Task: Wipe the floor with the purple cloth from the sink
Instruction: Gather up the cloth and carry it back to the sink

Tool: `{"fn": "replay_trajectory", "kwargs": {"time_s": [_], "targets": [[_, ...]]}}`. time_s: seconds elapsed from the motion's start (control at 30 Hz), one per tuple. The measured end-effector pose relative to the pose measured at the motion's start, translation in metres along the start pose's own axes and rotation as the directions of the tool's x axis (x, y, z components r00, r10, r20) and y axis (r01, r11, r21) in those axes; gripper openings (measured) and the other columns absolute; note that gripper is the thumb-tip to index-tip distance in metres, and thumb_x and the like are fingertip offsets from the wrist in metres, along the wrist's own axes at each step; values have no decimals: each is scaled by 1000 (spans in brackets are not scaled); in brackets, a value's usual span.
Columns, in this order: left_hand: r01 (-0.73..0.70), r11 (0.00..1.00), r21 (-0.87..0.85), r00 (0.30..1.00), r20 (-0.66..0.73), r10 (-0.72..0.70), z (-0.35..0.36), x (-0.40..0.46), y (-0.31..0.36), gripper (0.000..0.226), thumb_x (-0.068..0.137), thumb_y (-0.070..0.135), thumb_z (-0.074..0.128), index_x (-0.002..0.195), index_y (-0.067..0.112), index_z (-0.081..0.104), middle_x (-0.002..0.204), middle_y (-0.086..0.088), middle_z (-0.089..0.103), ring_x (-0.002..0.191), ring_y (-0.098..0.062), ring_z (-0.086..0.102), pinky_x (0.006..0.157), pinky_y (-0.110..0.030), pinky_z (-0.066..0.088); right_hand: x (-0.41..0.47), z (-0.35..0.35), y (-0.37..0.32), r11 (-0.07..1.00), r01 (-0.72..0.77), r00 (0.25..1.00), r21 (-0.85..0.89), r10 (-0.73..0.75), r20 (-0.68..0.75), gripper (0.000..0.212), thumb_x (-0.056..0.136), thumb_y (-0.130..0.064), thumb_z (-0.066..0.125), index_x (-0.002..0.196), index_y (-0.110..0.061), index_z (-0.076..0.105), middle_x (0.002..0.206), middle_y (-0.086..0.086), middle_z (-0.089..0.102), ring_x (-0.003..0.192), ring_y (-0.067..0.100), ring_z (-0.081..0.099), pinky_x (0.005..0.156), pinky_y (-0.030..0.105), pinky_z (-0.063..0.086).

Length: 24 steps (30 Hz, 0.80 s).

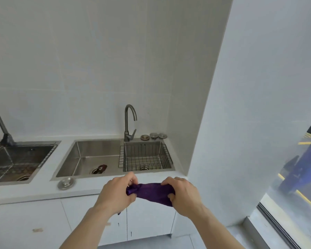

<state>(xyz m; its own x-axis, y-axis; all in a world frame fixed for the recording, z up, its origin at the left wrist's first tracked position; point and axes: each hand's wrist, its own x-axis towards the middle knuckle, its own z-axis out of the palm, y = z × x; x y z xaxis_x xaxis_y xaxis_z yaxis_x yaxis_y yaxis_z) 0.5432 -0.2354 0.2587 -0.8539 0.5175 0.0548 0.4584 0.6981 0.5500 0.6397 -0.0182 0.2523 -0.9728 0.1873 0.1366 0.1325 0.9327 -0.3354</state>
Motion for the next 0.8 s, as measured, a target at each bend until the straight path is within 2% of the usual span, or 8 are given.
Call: {"fn": "replay_trajectory", "kwargs": {"time_s": [0.2, 0.33, 0.47, 0.67, 0.8], "targets": [[-15, 998, -60, 997, -73, 11, -28, 38, -19, 27, 77, 20, 69, 93, 36, 56, 81, 21, 66, 73, -3, 61, 59, -23, 45, 48, -2, -22, 1000, 18, 999, -2, -18, -48, 47, 85, -9, 54, 123, -38, 56, 114, -10, 64, 106, 18, 58, 79, 32, 48], [-4, 996, -84, 993, -119, -6, -30, 67, -33, 27, 76, 21, 68, 93, 38, 56, 79, 22, 68, 74, -5, 64, 66, -31, 53, 85, 1, -24, 1000, 27, 998, -14, -28, -58, 45, 85, -9, 54, 120, -38, 56, 110, -10, 64, 102, 19, 59, 75, 35, 50], [19, 995, -98, 986, -165, -36, -24, 104, -45, 28, 75, 22, 67, 95, 38, 57, 83, 24, 69, 76, -5, 65, 71, -36, 57, 126, 13, -14, 1000, 31, 998, -5, -31, -51, 45, 87, -8, 53, 121, -37, 56, 110, -9, 65, 100, 19, 59, 72, 32, 47], [60, 994, -92, 986, -151, -73, -1, 190, -69, 33, 76, 18, 67, 99, 40, 58, 93, 23, 67, 84, -5, 65, 75, -35, 56, 214, 50, 19, 998, 28, 1000, 56, -28, -8, 44, 86, -8, 53, 120, -37, 56, 109, -9, 65, 101, 20, 59, 77, 39, 54], [109, 990, -85, 988, -98, -117, 22, 267, -87, 38, 80, 16, 69, 107, 40, 58, 103, 23, 67, 91, -5, 66, 79, -33, 57, 290, 79, 56, 995, 25, 999, 92, -28, 30, 43, 88, -7, 53, 120, -35, 57, 111, -8, 64, 103, 20, 58, 80, 39, 53]]}}
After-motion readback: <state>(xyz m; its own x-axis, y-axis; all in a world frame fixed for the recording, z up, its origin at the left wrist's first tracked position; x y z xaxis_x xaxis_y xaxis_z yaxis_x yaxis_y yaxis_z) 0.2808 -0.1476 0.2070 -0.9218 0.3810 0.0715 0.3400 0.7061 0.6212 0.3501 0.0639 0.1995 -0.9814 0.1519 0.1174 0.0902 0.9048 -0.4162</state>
